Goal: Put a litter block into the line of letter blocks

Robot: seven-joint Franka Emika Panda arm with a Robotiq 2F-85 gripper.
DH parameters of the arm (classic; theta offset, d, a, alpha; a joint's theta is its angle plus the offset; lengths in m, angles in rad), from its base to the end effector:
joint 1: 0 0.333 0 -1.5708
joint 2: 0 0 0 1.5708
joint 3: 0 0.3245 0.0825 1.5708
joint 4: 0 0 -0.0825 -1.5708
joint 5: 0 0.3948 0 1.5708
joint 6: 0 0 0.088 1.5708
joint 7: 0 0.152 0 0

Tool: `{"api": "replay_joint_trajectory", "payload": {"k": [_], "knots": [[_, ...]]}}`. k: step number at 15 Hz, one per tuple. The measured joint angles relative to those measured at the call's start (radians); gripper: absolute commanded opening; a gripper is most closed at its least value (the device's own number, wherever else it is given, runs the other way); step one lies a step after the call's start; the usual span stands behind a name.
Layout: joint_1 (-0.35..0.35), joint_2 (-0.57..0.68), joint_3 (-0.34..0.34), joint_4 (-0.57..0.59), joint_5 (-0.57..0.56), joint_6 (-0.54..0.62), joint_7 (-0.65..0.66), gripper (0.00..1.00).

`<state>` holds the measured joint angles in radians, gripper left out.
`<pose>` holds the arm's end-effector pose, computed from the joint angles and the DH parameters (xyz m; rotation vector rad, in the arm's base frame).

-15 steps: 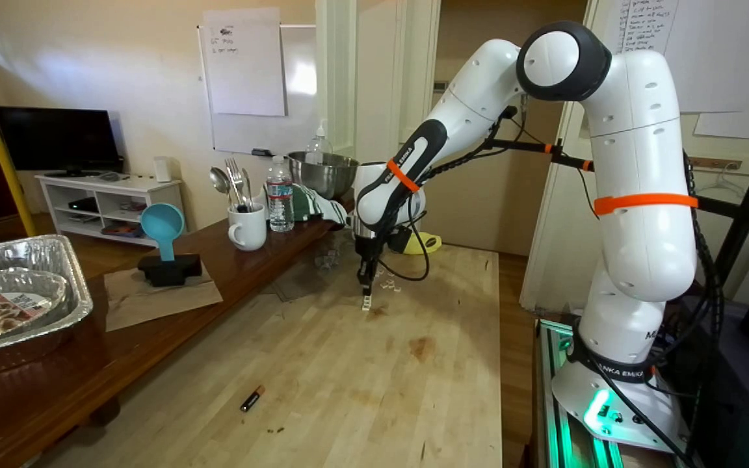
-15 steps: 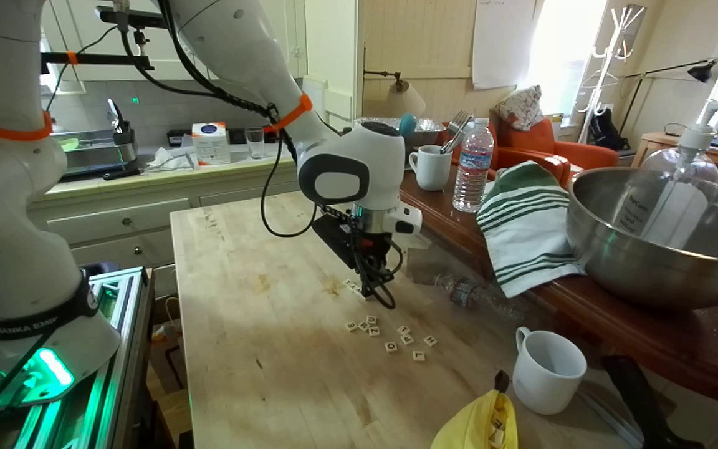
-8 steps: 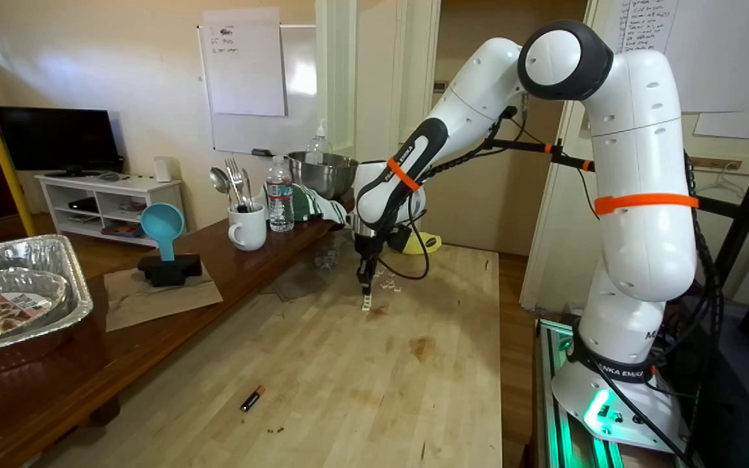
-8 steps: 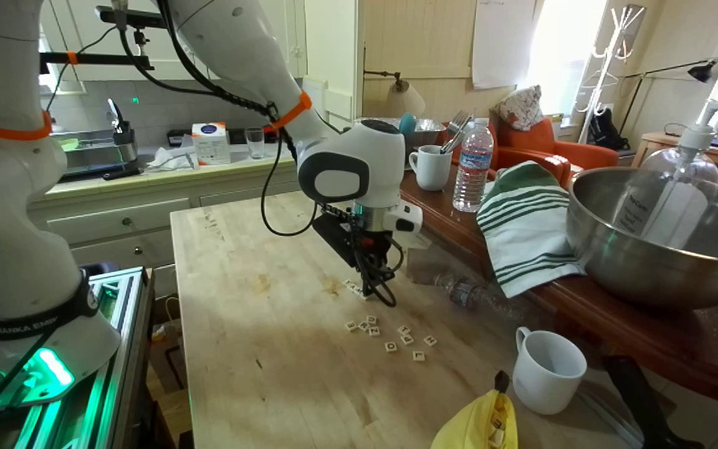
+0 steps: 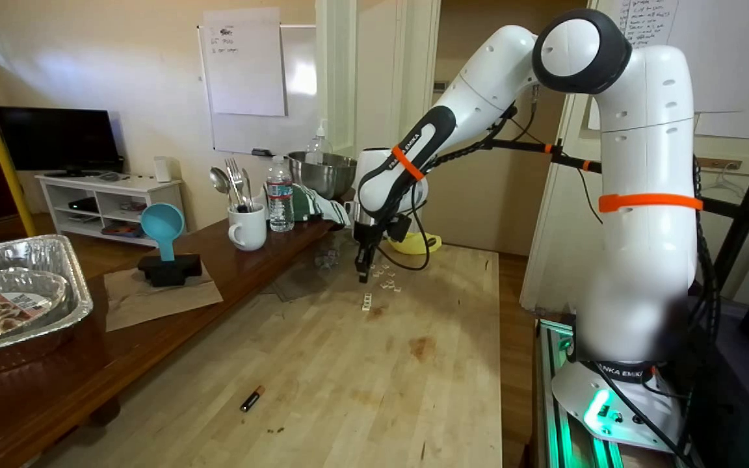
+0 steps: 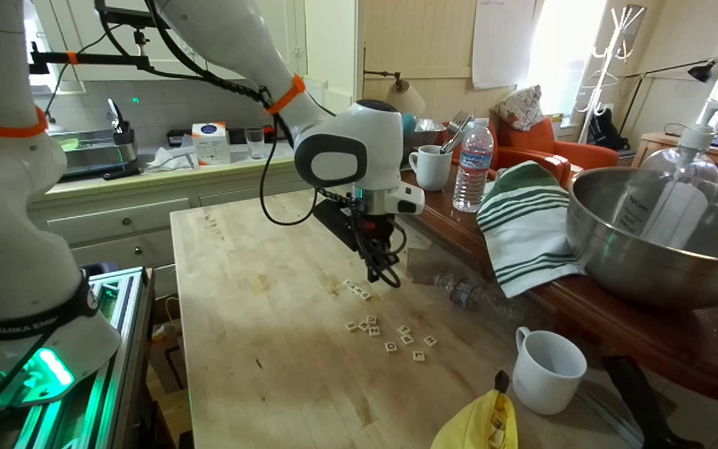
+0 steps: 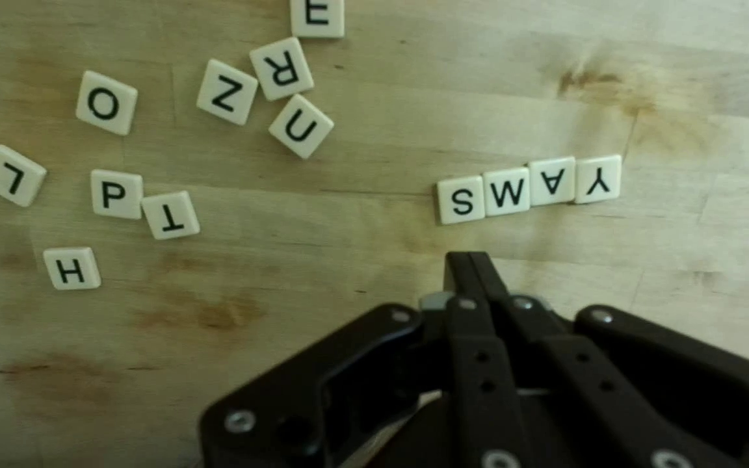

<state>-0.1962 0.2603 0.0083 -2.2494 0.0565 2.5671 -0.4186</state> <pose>0.5499 -0.1039 0.2088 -3.1113 -0.2867 -0.1015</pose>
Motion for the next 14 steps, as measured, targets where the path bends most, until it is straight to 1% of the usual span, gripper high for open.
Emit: {"api": "replay_joint_trajectory", "payload": {"k": [2,3,5,6,9,14], "knots": [[0.004,-0.019,0.000,-0.017,0.000,-0.001,-0.007,0.47],[0.006,-0.028,0.000,-0.026,0.000,-0.001,-0.009,0.55],[0.011,-0.047,0.000,-0.045,-0.001,-0.002,-0.009,0.69],[0.014,-0.057,0.000,-0.056,-0.001,-0.004,-0.009,0.79],[0.024,-0.088,0.000,-0.085,-0.001,-0.022,-0.009,0.99],[0.037,-0.130,-0.002,-0.119,-0.001,-0.046,-0.009,1.00]]}}
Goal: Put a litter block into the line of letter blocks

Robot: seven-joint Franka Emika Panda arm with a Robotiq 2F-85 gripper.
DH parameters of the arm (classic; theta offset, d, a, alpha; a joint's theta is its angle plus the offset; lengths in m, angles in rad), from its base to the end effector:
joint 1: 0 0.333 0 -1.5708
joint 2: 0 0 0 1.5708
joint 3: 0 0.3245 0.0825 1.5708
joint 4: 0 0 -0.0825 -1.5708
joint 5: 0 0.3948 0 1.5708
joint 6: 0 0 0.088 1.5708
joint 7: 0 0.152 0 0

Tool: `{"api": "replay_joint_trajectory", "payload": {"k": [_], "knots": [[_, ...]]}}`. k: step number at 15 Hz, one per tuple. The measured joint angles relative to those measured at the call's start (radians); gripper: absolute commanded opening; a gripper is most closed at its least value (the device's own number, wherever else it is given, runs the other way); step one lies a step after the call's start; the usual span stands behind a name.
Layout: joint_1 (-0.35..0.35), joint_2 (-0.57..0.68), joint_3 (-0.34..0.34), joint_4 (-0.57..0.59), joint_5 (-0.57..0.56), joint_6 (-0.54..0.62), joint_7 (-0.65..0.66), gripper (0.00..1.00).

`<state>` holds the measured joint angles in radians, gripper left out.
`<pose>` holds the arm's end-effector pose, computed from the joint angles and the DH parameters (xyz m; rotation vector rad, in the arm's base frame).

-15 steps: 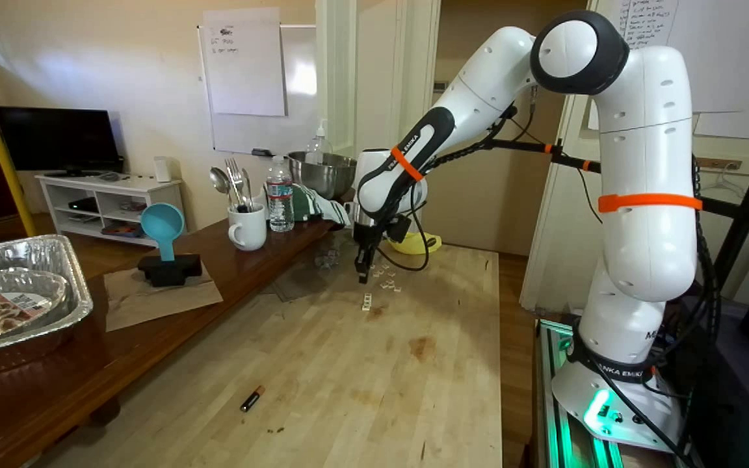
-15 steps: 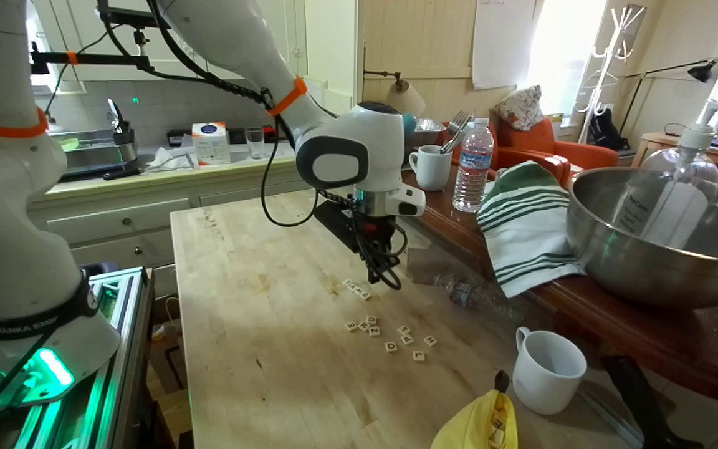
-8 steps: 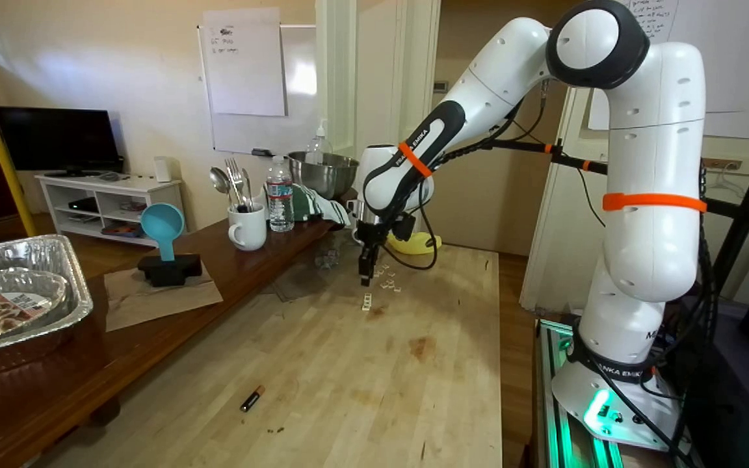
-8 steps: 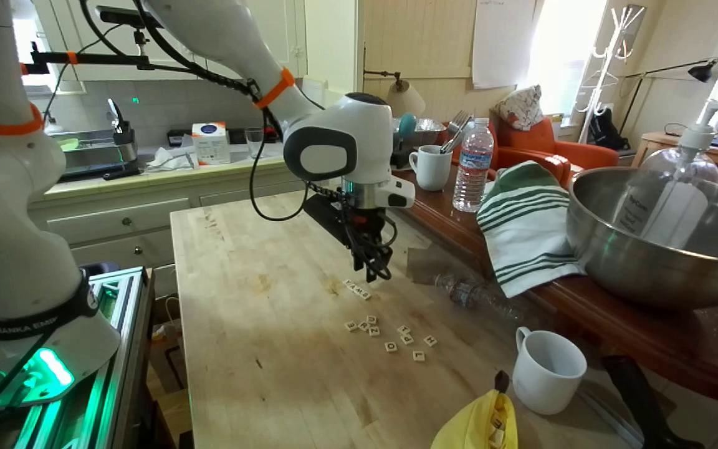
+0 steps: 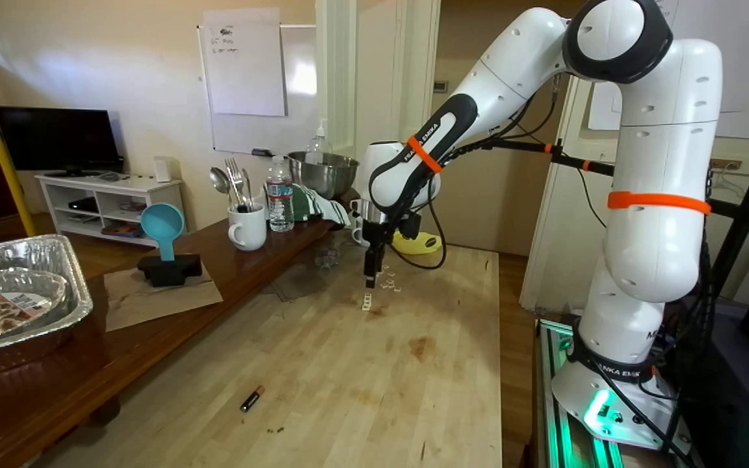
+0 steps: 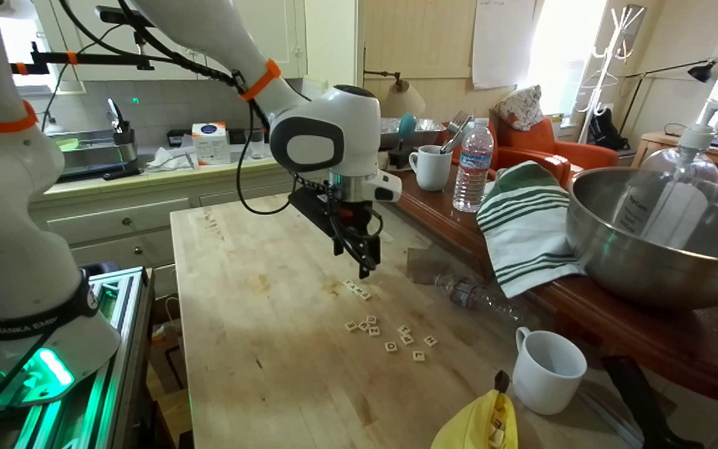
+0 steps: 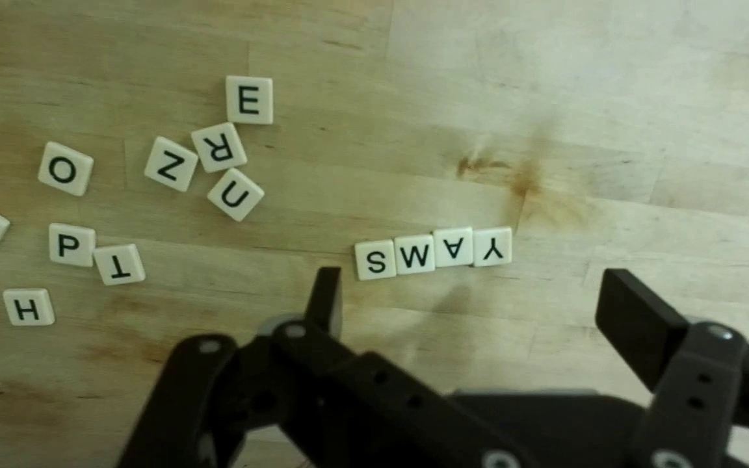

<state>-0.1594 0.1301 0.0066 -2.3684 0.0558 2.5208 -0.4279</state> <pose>0.5122 -0.0779 0.2276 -3.0946 -0.3575 -0.0483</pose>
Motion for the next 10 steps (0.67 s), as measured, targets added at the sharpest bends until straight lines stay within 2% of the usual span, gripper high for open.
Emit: {"api": "replay_joint_trajectory", "payload": {"k": [10], "knots": [[0.016,-0.044,-0.009,-0.031,0.000,-0.002,0.000,1.00]]}}
